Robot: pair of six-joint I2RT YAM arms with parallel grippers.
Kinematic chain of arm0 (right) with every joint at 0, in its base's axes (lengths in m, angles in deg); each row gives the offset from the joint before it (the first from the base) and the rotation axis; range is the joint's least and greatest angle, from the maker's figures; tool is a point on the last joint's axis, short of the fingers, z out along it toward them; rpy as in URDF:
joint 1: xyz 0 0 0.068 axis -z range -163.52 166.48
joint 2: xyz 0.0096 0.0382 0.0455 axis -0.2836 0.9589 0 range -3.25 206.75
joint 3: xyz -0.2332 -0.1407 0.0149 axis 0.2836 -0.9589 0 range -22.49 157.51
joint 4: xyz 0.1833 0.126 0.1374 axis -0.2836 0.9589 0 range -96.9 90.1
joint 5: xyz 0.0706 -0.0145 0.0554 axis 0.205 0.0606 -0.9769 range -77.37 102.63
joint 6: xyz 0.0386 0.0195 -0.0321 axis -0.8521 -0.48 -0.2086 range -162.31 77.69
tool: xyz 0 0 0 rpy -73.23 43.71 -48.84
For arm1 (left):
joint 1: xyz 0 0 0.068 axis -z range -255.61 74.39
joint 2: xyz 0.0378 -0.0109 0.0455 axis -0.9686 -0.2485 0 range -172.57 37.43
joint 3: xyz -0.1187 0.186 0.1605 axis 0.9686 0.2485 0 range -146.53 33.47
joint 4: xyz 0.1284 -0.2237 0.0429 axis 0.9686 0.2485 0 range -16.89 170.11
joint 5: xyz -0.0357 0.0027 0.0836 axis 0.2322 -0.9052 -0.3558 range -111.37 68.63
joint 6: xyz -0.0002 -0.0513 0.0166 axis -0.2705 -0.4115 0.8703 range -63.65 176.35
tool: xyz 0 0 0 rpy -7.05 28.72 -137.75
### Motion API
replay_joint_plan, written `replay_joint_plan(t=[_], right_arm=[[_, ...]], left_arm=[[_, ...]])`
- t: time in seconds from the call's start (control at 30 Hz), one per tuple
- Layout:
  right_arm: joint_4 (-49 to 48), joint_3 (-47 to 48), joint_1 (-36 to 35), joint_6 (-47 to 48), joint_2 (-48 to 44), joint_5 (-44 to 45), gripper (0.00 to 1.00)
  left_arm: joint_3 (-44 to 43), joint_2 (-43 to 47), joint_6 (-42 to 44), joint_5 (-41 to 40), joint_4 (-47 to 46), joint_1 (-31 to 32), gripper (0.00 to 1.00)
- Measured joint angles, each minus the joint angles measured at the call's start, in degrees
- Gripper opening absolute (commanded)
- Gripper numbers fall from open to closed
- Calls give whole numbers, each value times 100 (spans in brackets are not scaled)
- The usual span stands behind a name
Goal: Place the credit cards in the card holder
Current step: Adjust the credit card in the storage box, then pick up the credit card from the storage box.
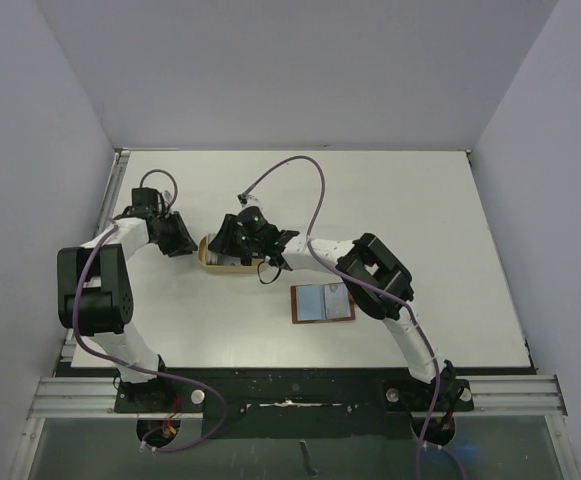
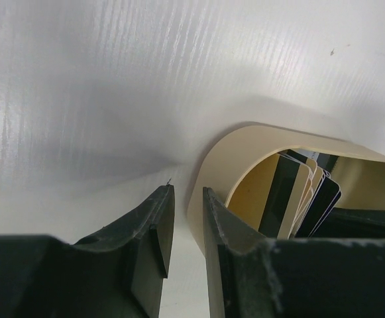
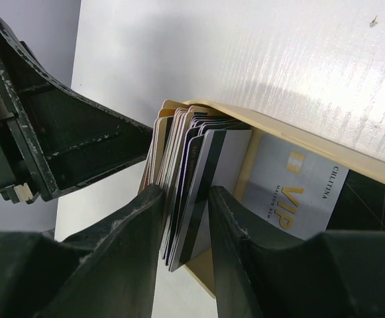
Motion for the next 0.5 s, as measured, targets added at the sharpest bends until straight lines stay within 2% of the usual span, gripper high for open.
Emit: replay_joint_plan(t=[0.3, 0.5], right_arm=[[50, 33, -4, 11, 13, 39, 32], [118, 70, -15, 50, 13, 83, 32]], left_arm=[[-144, 83, -48, -46, 107, -138, 27], [-144, 586, -118, 11, 103, -149, 29]])
